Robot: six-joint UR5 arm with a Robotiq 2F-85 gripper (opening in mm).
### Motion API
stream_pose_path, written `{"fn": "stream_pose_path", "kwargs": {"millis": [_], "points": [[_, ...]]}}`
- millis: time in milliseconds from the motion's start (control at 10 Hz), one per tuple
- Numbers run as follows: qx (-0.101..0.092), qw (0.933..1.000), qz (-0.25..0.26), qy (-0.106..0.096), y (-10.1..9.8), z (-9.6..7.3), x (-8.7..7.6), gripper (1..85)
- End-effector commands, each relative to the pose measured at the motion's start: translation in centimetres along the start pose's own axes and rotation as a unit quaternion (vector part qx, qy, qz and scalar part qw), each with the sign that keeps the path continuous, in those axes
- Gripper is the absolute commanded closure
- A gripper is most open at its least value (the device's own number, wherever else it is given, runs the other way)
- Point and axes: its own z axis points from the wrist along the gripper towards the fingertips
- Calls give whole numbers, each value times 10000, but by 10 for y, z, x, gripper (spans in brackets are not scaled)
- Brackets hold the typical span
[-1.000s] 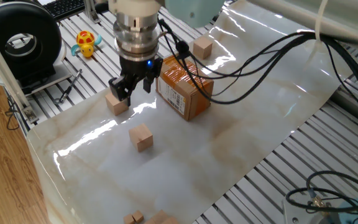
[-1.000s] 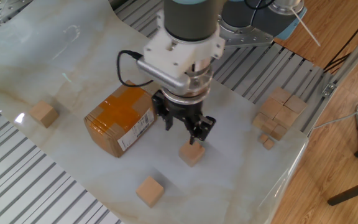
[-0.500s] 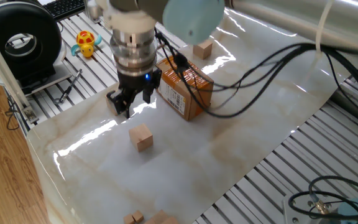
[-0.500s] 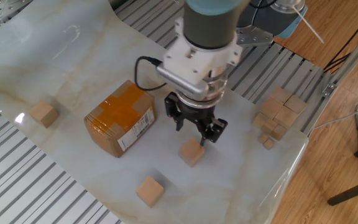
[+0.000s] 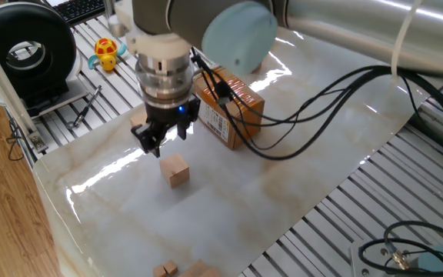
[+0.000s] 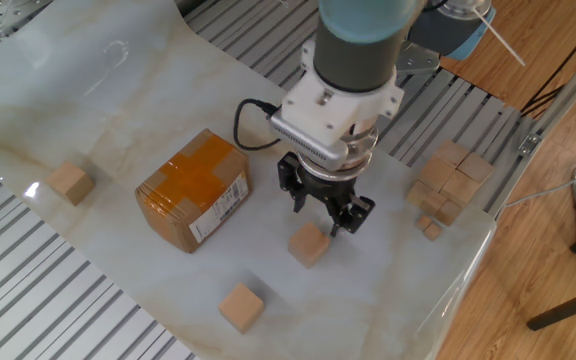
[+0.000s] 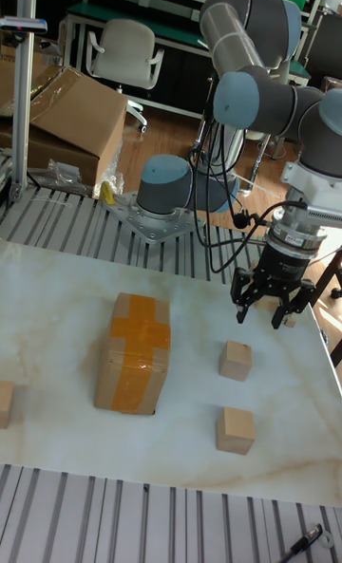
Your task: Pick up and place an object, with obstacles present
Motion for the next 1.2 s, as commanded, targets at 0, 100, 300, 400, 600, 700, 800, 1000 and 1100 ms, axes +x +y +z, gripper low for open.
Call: {"fn": "stream_pose_path", "kwargs": {"millis": [0,100,300,400,600,700,800,1000,1100], "points": [[-24,9998,56,-194,-10,35,3,227],[-116,9997,89,-180,-6,36,4,203],[-26,9997,219,50,-10,36,16,193],[20,9996,284,49,-13,36,16,197],[-72,9993,360,4,-14,54,17,197],[-96,9992,393,-18,-12,57,16,193],[-6,9991,407,-97,-17,56,12,193],[54,9989,454,-138,-20,56,11,167],[0,9984,544,-122,-17,56,11,160]]}}
